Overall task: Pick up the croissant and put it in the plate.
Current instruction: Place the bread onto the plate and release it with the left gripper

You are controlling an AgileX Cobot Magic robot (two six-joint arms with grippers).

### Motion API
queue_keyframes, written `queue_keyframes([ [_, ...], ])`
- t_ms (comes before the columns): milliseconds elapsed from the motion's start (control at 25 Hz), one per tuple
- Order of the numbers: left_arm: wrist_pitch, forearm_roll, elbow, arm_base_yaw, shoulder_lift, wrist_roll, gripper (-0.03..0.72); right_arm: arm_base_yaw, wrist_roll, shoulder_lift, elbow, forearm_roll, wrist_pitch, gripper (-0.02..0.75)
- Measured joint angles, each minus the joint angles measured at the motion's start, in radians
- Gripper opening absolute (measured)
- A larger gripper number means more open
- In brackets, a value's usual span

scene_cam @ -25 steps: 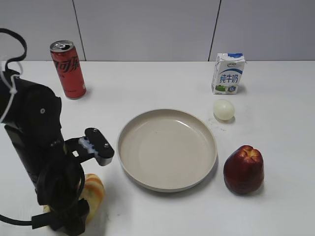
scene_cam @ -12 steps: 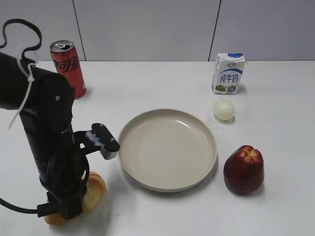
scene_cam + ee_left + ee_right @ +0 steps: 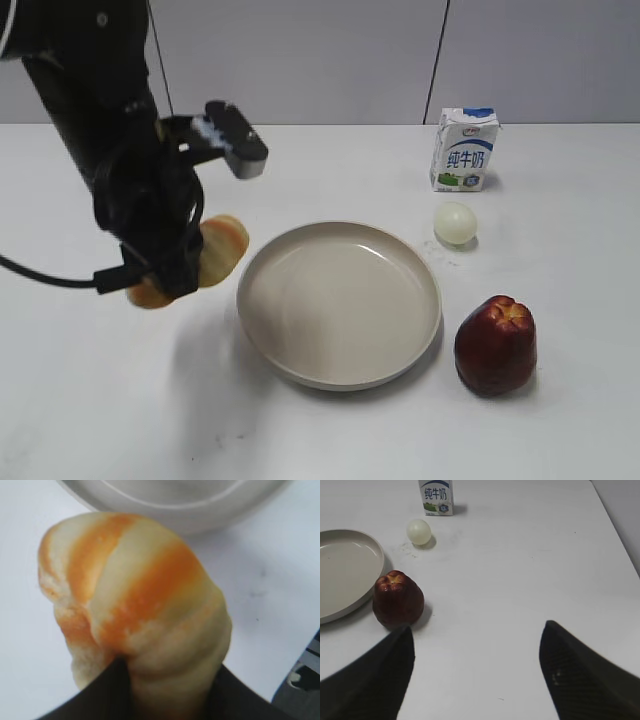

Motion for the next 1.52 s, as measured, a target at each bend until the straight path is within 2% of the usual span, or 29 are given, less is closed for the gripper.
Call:
queue_keyframes([
  [240,-0.065,-0.021,-0.176,-0.004,0.075,0.002,0.23,0.0,0.0,0.0,0.0,0.0,0.0,0.588],
  [440,-0.082,-0.025,-0.292,-0.061,0.215,0.002,0.23,0.0,0.0,0.0,0.0,0.0,0.0,0.588],
  [640,-0.138,-0.003,-0.322,-0.137,0.327,0.003,0.23,0.0,0.0,0.0,0.0,0.0,0.0,0.588],
  [840,-0.129,0.015,-0.322,-0.153,0.407,0.003,0.232,0.0,0.0,0.0,0.0,0.0,0.0,0.588],
  [920,-0.128,0.006,-0.322,-0.151,0.417,0.003,0.316,0.0,0.0,0.0,0.0,0.0,0.0,0.588],
  [1040,-0.124,-0.026,-0.34,-0.151,0.417,0.003,0.581,0.0,0.0,0.0,0.0,0.0,0.0,0.588],
  [1080,-0.117,-0.029,-0.352,-0.151,0.417,0.003,0.621,0.0,0.0,0.0,0.0,0.0,0.0,0.588],
  [1200,-0.062,-0.036,-0.404,-0.151,0.417,0.003,0.672,0.0,0.0,0.0,0.0,0.0,0.0,0.588],
  [1360,0.042,-0.045,-0.479,-0.151,0.415,0.003,0.677,0.0,0.0,0.0,0.0,0.0,0.0,0.588],
  [1520,0.115,-0.045,-0.501,-0.129,0.366,-0.005,0.663,0.0,0.0,0.0,0.0,0.0,0.0,0.588],
])
